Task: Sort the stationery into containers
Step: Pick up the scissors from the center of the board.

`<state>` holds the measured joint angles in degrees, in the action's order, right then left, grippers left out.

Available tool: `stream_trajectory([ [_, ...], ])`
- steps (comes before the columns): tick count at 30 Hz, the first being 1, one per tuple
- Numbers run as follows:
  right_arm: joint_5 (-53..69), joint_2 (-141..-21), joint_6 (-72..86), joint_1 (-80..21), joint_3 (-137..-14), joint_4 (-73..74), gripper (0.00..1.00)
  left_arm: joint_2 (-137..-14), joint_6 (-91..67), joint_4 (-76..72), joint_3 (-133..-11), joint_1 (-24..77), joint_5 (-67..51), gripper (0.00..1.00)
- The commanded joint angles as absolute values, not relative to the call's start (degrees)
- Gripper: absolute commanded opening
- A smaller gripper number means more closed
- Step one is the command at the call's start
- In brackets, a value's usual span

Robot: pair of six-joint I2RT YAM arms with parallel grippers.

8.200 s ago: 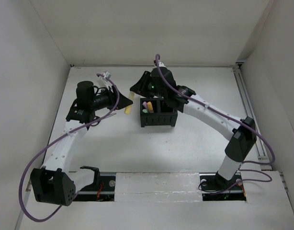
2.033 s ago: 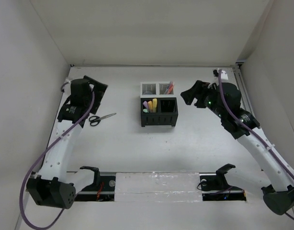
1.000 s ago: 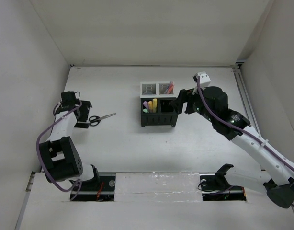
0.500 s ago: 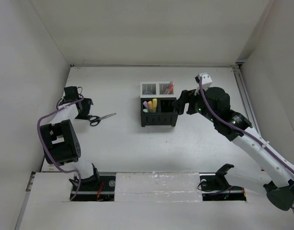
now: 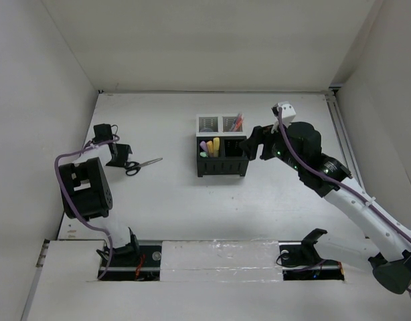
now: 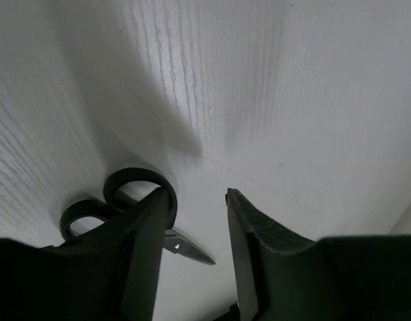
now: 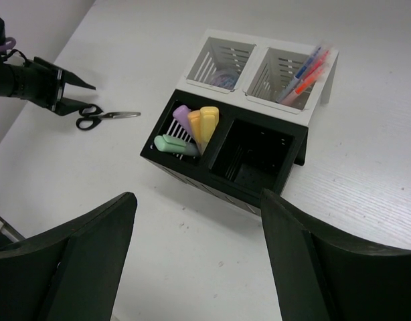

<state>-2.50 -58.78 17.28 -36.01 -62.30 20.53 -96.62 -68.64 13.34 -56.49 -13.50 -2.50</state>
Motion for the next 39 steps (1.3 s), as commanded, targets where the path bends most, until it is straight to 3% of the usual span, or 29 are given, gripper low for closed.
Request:
stream_trajectory([
  [1,-1.6,-57.5,16.4,-35.7,-62.1,17.2,0.8,-96.5,-68.5,12.9,-55.5,-13.4,-1.1,0.35],
  [14,-2.7,-57.5,16.4,-35.2,-62.7,18.9,0.8,-101.5,-65.4,16.2,-56.1,-13.4,1.2,0.27],
  [19,-2.7,-57.0,15.9,-34.6,-63.2,19.4,0.8,-103.5,-63.2,17.7,-57.3,-13.4,1.2,0.14],
  [22,-2.7,-55.8,15.9,-34.1,-63.2,20.0,0.8,-104.8,-62.0,19.5,-57.9,-12.8,2.0,0.0],
  [29,-0.9,-54.6,15.9,-33.0,-62.1,19.4,0.8,-104.6,-59.2,18.0,-56.5,-12.8,1.3,0.0],
  [39,13.3,-49.7,15.4,-31.8,-53.6,6.8,0.82,-83.0,-59.1,7.4,-49.7,-11.5,-8.5,0.0],
])
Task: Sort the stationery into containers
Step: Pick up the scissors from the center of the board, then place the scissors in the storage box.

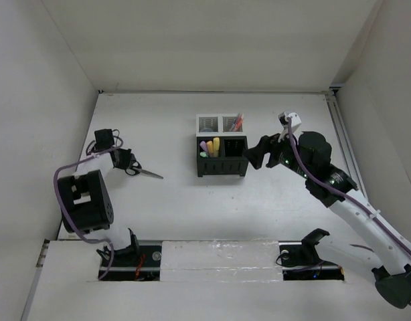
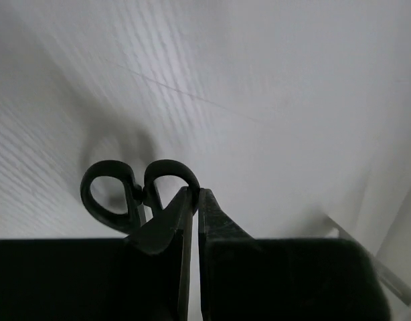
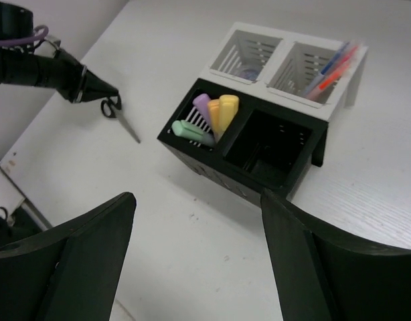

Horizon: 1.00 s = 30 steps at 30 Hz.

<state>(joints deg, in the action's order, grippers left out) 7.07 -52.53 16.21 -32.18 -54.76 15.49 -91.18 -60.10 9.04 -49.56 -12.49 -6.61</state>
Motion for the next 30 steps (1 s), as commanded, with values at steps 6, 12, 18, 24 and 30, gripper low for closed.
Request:
stream_trajectory([
  [6,19.3,-49.0,15.4,-32.3,-50.0,0.2,0.82,-73.0,-60.3,10.5,-53.3,-11.0,-11.3,0.0],
  [12,28.3,-55.6,14.2,-37.7,-50.4,-10.5,0.82,-70.5,-61.2,10.5,-59.2,-7.0,-15.9,0.0],
  [18,29.0,-65.3,8.7,-41.4,-57.3,-8.7,0.82,-68.6,-59.9,11.7,-61.9,-5.4,-18.6,0.0],
  [24,27.6,-76.6,3.8,-43.2,-68.7,-1.4,0.82,-65.0,-56.8,11.7,-63.0,-5.4,-21.9,0.0],
  [30,26.9,-82.0,5.1,-43.2,-73.6,-0.6,0.82,-63.0,-54.8,11.7,-63.0,-5.4,-24.9,0.0],
])
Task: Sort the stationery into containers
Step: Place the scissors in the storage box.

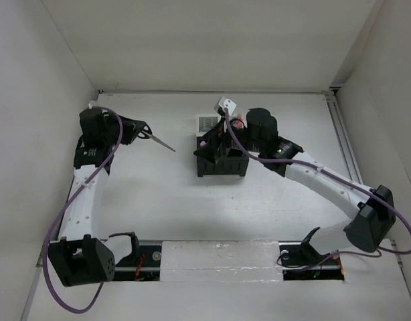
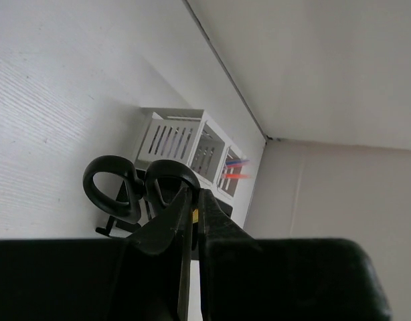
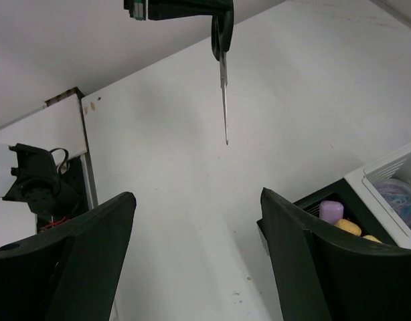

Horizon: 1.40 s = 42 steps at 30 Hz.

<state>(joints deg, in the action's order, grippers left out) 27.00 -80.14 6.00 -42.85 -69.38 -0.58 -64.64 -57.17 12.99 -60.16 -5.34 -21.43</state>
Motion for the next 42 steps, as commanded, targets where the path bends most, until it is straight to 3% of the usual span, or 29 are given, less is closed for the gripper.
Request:
stream_trajectory([
  [1,27.6,-83.1,5.1,-43.2,-74.6,0.6,0.82,-63.0,-54.8,11.7,-63.0,-5.4,-26.7,0.0],
  [32,21.9,-112.6,3.9,-52.2,-103.9,1.1,0.73,-58.3,-51.5,12.5,-62.6,-5.4,-31.0,0.0],
  [34,21.9,-113.1,3.9,-52.2,-105.4,1.1,0.67,-58.3,-51.5,12.5,-62.1,-5.4,-31.0,0.0],
  [38,21.9,-115.4,4.4,-52.2,-106.9,1.1,0.46,-57.7,-50.9,11.8,-62.1,-5.4,-31.6,0.0],
  [40,21.9,-116.0,4.9,-52.2,-107.6,1.1,0.44,-57.7,-50.3,11.8,-62.1,-5.4,-31.6,0.0],
  [42,21.9,-116.0,4.9,-52.2,-108.1,1.1,0.29,-57.7,-50.3,11.8,-61.5,-5.4,-31.6,0.0],
])
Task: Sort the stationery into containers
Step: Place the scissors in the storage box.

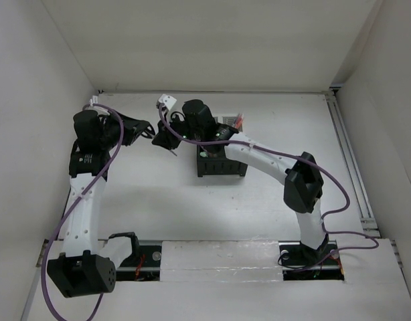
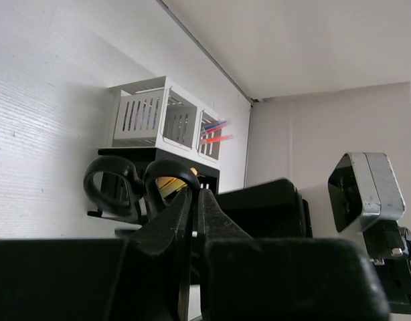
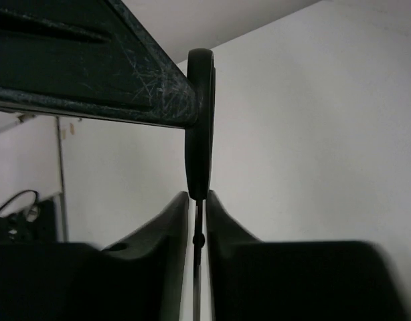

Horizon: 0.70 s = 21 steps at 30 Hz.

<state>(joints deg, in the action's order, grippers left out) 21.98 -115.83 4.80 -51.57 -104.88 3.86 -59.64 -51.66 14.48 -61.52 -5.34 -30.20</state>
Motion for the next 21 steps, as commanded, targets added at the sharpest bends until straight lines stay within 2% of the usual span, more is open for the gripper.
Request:
stream_trajectory([
  [1,21.9,-116.0,4.9,-52.2,-108.6,1.1,0.2,-57.7,-50.3,11.8,-61.5,-5.4,-32.2,0.0],
  [2,21.4,-116.0,4.9,-52.2,-108.6,1.1,0.0,-57.7,-50.3,11.8,-61.5,-5.4,-32.2,0.0],
  [6,20.2,-116.0,4.9,-52.2,-107.1,1.1,0.0,-57.7,-49.7,11.2,-62.1,-5.4,-33.6,0.03],
  [9,19.7,-113.6,4.9,-52.2,-104.4,-1.6,0.0,-58.3,-48.7,11.2,-64.7,-5.4,-34.3,0.4],
  [10,19.7,-113.1,4.9,-51.6,-102.9,-2.2,0.0,-58.3,-48.7,11.2,-66.4,-5.4,-34.3,0.58],
  [11,20.3,-112.3,4.9,-51.6,-102.3,-2.7,0.0,-58.3,-48.7,11.2,-67.6,-5.4,-34.3,0.66],
  [13,21.6,-111.5,4.9,-49.8,-100.6,-3.5,0.0,-59.0,-48.1,12.6,-72.7,-5.4,-33.7,0.98],
  [17,26.4,-106.4,6.2,-44.8,-93.6,-8.6,0.0,-59.6,-44.7,17.6,-80.7,-5.4,-30.9,1.0],
  [21,31.2,-97.8,7.9,-37.7,-81.6,-18.6,0.0,-59.1,-40.3,20.2,-79.6,-5.4,-29.0,1.0],
])
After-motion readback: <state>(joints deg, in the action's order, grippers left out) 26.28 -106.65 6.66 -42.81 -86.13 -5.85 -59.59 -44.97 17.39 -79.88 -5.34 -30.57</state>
